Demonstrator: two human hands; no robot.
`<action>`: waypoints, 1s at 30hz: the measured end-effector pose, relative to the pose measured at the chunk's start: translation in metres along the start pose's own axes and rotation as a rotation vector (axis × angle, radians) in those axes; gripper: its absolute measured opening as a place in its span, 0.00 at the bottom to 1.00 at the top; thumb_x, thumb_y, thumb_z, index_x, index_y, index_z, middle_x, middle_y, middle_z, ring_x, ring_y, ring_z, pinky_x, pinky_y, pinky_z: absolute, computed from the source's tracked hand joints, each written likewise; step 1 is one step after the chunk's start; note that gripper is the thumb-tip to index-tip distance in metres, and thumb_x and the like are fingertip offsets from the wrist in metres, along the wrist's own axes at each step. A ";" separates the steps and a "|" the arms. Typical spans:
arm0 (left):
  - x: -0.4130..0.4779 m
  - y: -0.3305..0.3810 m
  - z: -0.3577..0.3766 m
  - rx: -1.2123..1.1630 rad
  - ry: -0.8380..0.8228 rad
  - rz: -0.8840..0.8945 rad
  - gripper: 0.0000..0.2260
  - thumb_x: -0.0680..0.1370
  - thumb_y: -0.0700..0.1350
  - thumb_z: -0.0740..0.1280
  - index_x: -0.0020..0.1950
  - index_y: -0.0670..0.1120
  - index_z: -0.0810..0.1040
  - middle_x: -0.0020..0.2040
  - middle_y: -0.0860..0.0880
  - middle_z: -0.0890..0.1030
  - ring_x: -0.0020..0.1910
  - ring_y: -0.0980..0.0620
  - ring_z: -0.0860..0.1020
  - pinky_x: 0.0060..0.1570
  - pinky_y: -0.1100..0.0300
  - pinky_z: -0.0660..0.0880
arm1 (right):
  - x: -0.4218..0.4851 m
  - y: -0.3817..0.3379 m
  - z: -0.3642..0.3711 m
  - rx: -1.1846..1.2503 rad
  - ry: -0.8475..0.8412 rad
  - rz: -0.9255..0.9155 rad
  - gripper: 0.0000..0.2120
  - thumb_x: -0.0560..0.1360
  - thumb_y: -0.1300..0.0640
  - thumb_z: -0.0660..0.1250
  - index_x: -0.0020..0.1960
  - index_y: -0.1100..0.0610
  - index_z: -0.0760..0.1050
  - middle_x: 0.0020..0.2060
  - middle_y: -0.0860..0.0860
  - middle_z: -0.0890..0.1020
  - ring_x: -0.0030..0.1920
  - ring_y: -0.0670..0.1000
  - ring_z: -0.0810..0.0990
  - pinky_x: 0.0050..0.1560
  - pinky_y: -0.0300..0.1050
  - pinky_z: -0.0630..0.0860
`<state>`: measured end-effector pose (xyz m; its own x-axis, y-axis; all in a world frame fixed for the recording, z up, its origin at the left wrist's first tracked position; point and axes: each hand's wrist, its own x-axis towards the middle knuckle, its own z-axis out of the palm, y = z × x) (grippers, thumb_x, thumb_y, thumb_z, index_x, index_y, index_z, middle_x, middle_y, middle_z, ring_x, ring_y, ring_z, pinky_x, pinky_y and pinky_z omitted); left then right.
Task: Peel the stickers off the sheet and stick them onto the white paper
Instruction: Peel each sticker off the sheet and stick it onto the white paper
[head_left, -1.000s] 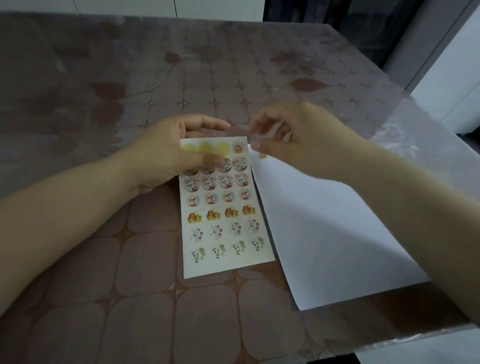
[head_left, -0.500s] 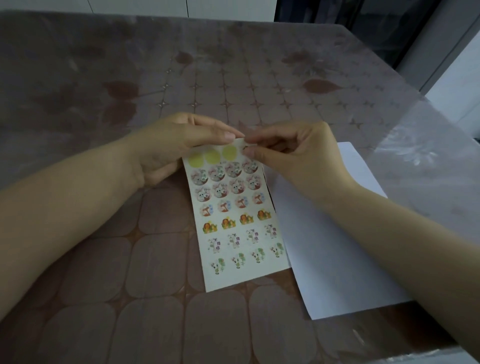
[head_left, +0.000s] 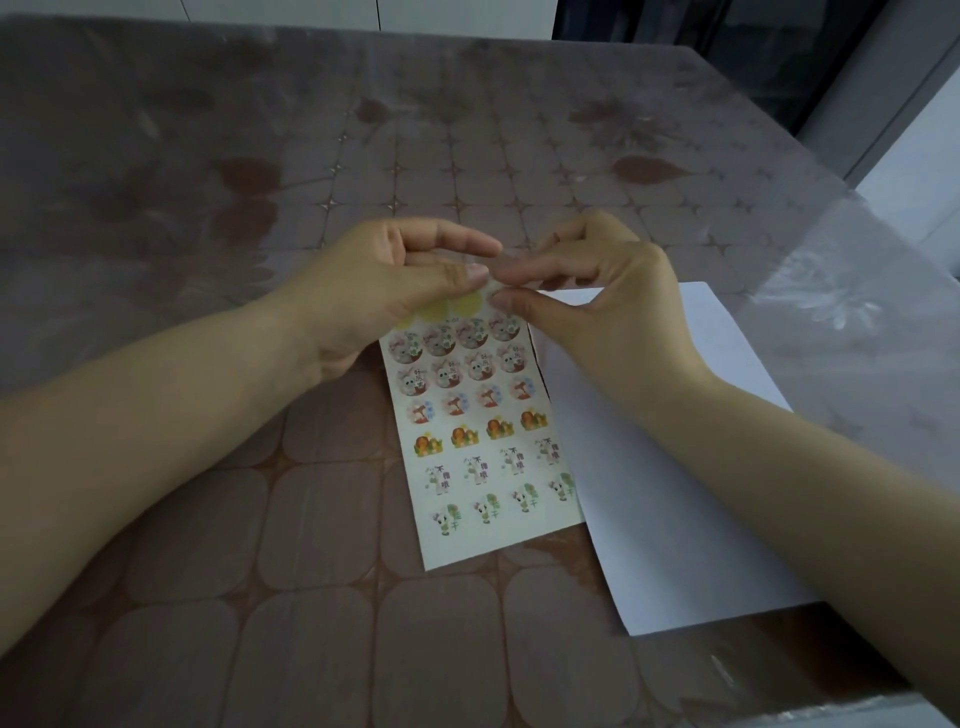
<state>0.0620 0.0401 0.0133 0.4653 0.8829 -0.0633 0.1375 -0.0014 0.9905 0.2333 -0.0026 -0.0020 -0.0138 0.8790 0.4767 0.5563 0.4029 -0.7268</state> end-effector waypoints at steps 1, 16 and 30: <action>0.000 0.000 0.000 0.007 0.003 0.004 0.13 0.67 0.44 0.70 0.51 0.48 0.81 0.42 0.50 0.86 0.43 0.56 0.83 0.45 0.67 0.78 | 0.000 0.000 0.001 -0.018 0.011 -0.030 0.10 0.68 0.59 0.75 0.48 0.51 0.82 0.41 0.44 0.75 0.43 0.39 0.75 0.46 0.27 0.71; -0.001 -0.003 -0.001 0.055 0.036 -0.016 0.09 0.70 0.42 0.70 0.50 0.48 0.80 0.37 0.50 0.85 0.36 0.57 0.83 0.39 0.66 0.79 | 0.003 0.000 -0.009 -0.143 -0.106 -0.084 0.07 0.69 0.54 0.74 0.40 0.43 0.79 0.36 0.32 0.77 0.45 0.38 0.72 0.51 0.33 0.66; -0.009 0.008 0.004 0.348 -0.074 -0.087 0.19 0.65 0.39 0.77 0.53 0.52 0.78 0.37 0.48 0.85 0.32 0.56 0.83 0.32 0.67 0.77 | 0.006 -0.010 -0.012 0.114 -0.211 0.200 0.03 0.68 0.58 0.74 0.39 0.53 0.81 0.35 0.47 0.83 0.37 0.43 0.78 0.40 0.28 0.72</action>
<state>0.0624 0.0305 0.0211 0.4993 0.8502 -0.1669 0.4630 -0.0991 0.8808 0.2375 -0.0048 0.0143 -0.0927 0.9724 0.2142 0.4686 0.2325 -0.8523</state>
